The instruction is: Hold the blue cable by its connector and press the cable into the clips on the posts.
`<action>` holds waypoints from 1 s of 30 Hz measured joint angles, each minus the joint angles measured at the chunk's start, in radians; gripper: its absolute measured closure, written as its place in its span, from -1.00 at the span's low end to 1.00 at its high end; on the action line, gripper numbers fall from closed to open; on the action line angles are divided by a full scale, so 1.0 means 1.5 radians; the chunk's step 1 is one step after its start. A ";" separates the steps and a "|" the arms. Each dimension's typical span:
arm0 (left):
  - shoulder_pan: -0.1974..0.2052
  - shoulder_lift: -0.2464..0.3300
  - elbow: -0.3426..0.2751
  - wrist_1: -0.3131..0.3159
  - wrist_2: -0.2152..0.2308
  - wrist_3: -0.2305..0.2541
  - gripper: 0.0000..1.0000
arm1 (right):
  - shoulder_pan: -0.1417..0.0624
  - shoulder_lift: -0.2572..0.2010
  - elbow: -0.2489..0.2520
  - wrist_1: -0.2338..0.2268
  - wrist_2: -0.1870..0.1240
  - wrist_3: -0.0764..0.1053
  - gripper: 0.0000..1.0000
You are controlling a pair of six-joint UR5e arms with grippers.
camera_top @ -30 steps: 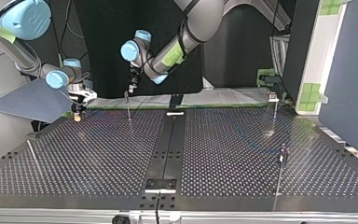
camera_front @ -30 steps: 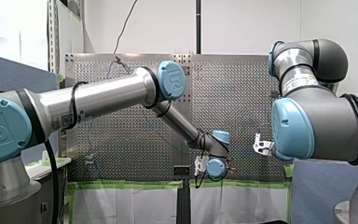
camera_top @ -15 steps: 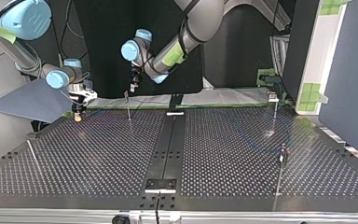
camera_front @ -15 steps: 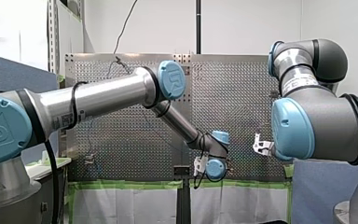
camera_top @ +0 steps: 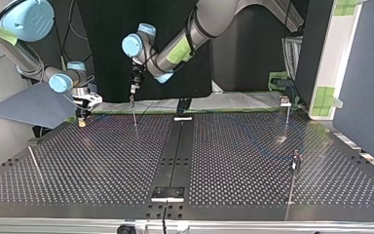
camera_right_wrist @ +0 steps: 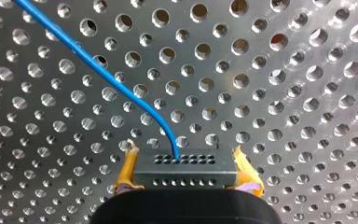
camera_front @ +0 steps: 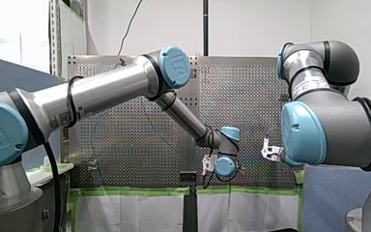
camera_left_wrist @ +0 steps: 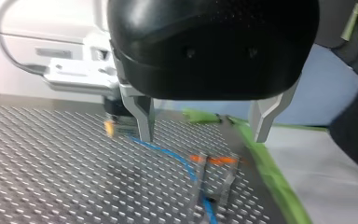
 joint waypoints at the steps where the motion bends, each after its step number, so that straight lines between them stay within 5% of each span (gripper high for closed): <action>1: 0.000 0.005 -0.006 0.006 0.001 -0.003 -1.00 | 0.000 0.000 0.000 0.000 0.000 0.000 1.00; 14: 0.010 0.084 -0.084 0.079 -0.002 -0.051 -1.00 | 0.006 0.000 0.000 0.001 0.000 0.003 1.00; 30: 0.002 0.182 -0.183 0.057 -0.028 -0.091 -1.00 | 0.011 0.000 0.000 0.002 -0.013 0.010 1.00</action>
